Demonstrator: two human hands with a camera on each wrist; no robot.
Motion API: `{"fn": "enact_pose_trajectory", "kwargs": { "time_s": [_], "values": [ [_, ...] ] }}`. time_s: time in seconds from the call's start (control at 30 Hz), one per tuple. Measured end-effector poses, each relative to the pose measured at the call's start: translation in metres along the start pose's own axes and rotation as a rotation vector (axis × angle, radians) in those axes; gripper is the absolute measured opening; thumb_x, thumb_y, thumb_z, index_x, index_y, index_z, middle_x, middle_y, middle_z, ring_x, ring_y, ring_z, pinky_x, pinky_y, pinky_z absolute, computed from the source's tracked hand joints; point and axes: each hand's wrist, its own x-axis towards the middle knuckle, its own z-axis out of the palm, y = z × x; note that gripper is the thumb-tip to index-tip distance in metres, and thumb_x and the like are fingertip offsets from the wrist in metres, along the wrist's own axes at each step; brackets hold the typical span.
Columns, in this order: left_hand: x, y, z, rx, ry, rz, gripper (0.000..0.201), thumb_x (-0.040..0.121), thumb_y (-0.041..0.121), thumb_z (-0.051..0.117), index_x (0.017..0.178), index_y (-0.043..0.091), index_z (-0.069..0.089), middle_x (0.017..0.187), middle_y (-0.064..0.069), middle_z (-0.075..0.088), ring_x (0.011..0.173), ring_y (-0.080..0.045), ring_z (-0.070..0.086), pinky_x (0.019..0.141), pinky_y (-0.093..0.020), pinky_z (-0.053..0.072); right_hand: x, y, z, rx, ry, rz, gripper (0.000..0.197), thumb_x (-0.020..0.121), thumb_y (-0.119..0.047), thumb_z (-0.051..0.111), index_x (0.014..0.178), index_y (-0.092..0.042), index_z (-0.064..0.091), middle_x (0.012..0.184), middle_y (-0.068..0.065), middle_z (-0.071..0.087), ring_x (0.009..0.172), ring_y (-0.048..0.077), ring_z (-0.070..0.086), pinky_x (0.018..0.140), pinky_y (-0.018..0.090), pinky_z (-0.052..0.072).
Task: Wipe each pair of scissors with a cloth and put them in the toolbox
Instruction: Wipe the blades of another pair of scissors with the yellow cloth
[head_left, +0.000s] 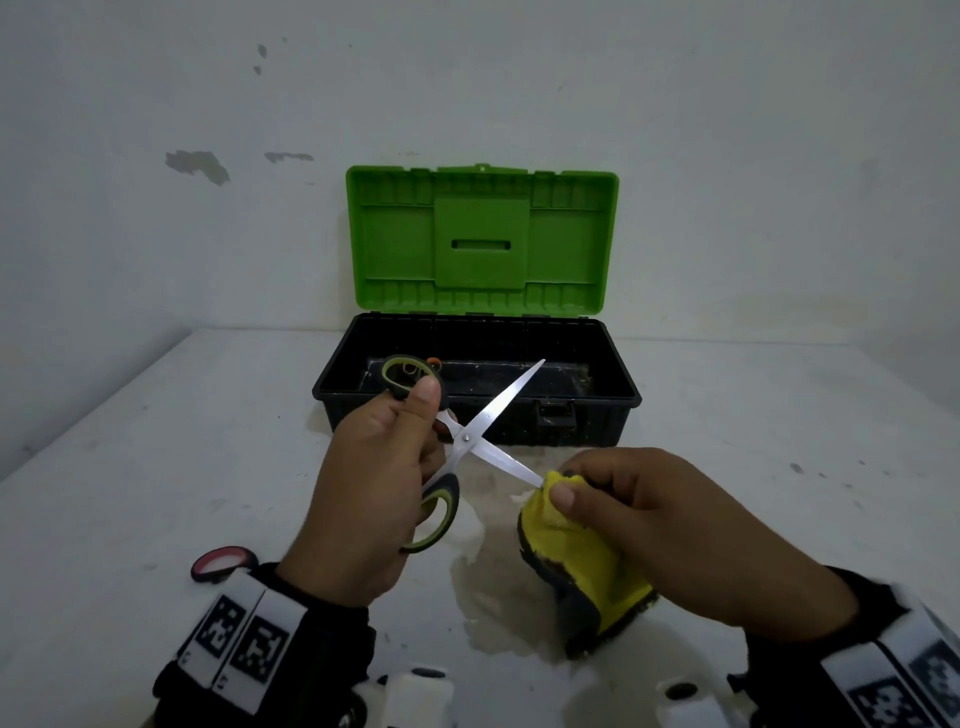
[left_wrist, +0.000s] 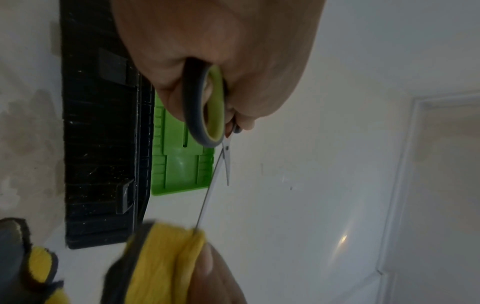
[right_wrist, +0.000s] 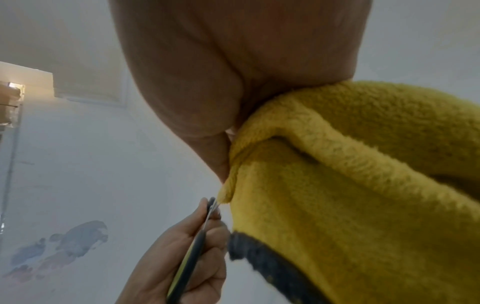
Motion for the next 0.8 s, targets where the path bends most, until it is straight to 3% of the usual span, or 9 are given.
{"fn": "enact_pose_trajectory", "kwargs": {
  "time_s": [0.1,0.17,0.23,0.33,0.5,0.57,0.67,0.73,0.8],
  "values": [
    [0.005,0.002,-0.016,0.027,0.022,0.03,0.049,0.097,0.043,0.051,0.06,0.012,0.044,0.056,0.001,0.024,0.046,-0.011,0.019,0.041,-0.023,0.018,-0.004,0.008,-0.014,-0.007,-0.02,0.061,0.028,0.095,-0.038,0.055,0.083,-0.017,0.07,0.079,0.001,0.069,0.071,0.014,0.064,0.07,0.031,0.051],
    [0.007,0.004,-0.026,0.096,-0.017,0.048,0.046,0.097,0.043,0.051,0.066,0.011,0.039,0.058,0.0,0.024,0.046,-0.012,0.018,0.039,-0.021,0.018,-0.004,0.019,-0.023,0.062,0.056,0.133,0.027,0.095,-0.034,0.056,0.085,-0.014,0.072,0.08,0.005,0.072,0.078,0.022,0.067,0.076,0.036,0.053],
    [0.006,0.008,-0.029,0.166,-0.124,0.042,0.04,0.097,0.041,0.05,0.067,0.015,0.04,0.059,-0.001,0.025,0.044,-0.009,0.018,0.036,-0.017,0.018,0.003,0.029,-0.032,0.184,0.19,0.2,0.026,0.095,-0.034,0.057,0.087,-0.018,0.075,0.082,0.005,0.074,0.082,0.026,0.07,0.08,0.04,0.055],
    [0.004,0.011,-0.025,0.281,-0.333,0.025,0.046,0.094,0.045,0.05,0.078,0.002,0.044,0.063,-0.003,0.026,0.049,-0.012,0.018,0.04,-0.02,0.018,0.019,0.037,-0.042,0.379,0.307,0.225,0.025,0.095,-0.033,0.056,0.09,-0.02,0.077,0.09,0.007,0.076,0.088,0.028,0.072,0.089,0.05,0.055],
    [0.009,0.012,-0.015,0.425,-0.498,0.003,0.043,0.096,0.044,0.049,0.076,0.005,0.047,0.057,0.004,0.029,0.05,-0.012,0.02,0.042,-0.02,0.02,0.042,0.024,-0.039,0.491,0.099,0.161,0.029,0.093,-0.032,0.056,0.104,-0.012,0.074,0.101,0.012,0.075,0.1,0.03,0.07,0.095,0.048,0.054],
    [0.012,0.012,-0.011,0.494,-0.515,0.024,0.045,0.099,0.04,0.048,0.078,0.0,0.05,0.054,0.005,0.034,0.047,-0.01,0.025,0.042,-0.016,0.025,0.044,0.013,-0.034,0.417,-0.048,0.105,0.029,0.096,-0.03,0.055,0.103,-0.01,0.074,0.099,0.012,0.075,0.096,0.029,0.071,0.091,0.045,0.056],
    [0.014,0.01,-0.01,0.553,-0.531,0.052,0.041,0.098,0.042,0.049,0.071,0.012,0.05,0.05,0.01,0.04,0.045,-0.007,0.03,0.046,-0.017,0.029,0.041,-0.005,-0.025,0.222,-0.247,0.009,0.033,0.098,-0.034,0.054,0.086,-0.01,0.072,0.077,0.009,0.07,0.073,0.025,0.067,0.07,0.035,0.055],
    [0.015,0.009,-0.01,0.585,-0.527,0.062,0.042,0.097,0.045,0.05,0.065,0.017,0.047,0.049,0.01,0.04,0.044,-0.007,0.03,0.047,-0.02,0.028,0.039,-0.011,-0.021,0.118,-0.331,-0.045,0.05,0.097,-0.039,0.055,0.066,0.0,0.053,0.061,0.019,0.04,0.053,0.028,0.038,0.054,0.033,0.035],
    [0.015,0.007,-0.012,0.59,-0.528,0.061,0.043,0.097,0.045,0.051,0.064,0.018,0.046,0.049,0.01,0.039,0.045,-0.007,0.03,0.047,-0.021,0.028,0.035,-0.015,-0.019,0.1,-0.35,-0.051,0.056,0.097,-0.039,0.056,0.061,0.0,0.038,0.062,0.017,0.023,0.055,0.03,0.022,0.051,0.03,0.022]
  ]
}}
